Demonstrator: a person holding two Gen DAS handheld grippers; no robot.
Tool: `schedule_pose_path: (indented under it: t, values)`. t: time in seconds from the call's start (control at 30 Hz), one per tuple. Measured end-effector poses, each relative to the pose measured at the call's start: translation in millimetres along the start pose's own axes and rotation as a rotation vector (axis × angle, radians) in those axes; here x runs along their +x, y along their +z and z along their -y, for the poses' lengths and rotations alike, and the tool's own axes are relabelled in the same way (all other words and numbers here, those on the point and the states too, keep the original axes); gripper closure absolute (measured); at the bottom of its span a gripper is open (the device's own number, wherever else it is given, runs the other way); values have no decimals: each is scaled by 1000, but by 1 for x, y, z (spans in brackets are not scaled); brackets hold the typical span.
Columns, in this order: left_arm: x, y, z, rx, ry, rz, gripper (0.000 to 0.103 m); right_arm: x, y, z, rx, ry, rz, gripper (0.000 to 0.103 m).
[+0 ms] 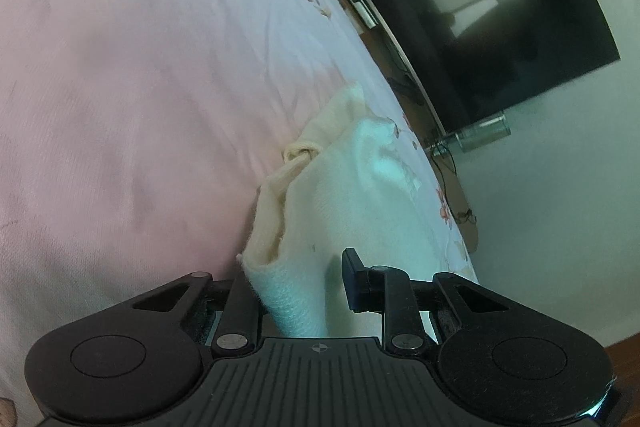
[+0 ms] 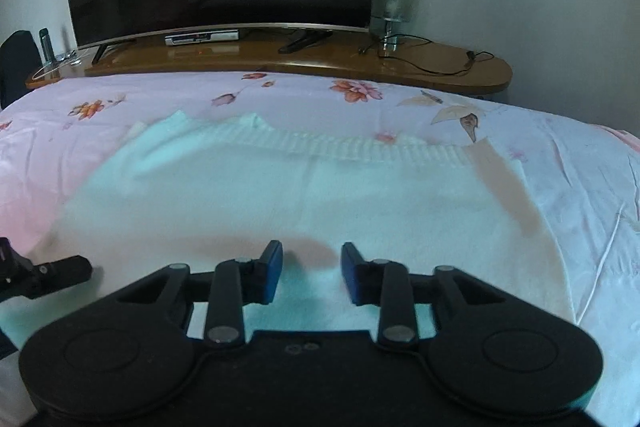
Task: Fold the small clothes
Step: 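Grasp the sweater side edge with the left gripper and lift it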
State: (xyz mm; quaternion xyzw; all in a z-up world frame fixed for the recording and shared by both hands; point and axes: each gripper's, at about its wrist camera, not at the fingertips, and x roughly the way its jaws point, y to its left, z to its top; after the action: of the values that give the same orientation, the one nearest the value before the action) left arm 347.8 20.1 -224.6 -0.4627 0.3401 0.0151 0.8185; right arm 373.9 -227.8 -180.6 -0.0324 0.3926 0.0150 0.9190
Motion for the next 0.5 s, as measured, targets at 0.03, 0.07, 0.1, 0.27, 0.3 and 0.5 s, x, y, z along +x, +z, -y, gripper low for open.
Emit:
schedule_pose_path:
  t: [0.03, 0.07, 0.1, 0.27, 0.3, 0.5]
  values:
    - [2, 0, 0, -7, -2, 1, 78, -2, 0, -2, -21, -6, 15, 68]
    - [2, 0, -1, -11, -4, -2, 78, -3, 2, -3, -28, -8, 10, 68]
    - [3, 1, -1, -21, -6, -3, 78, -6, 4, -1, -14, -3, 14, 69]
    - [5, 2, -6, -58, -22, -3, 78, 2, 3, -2, -20, 3, 4, 67]
    - [5, 2, -6, -55, -24, -1, 78, 1, 3, -3, -36, -2, 16, 67]
    - [5, 3, 3, -16, 7, 6, 95, -1, 3, -1, -25, 9, 9, 67]
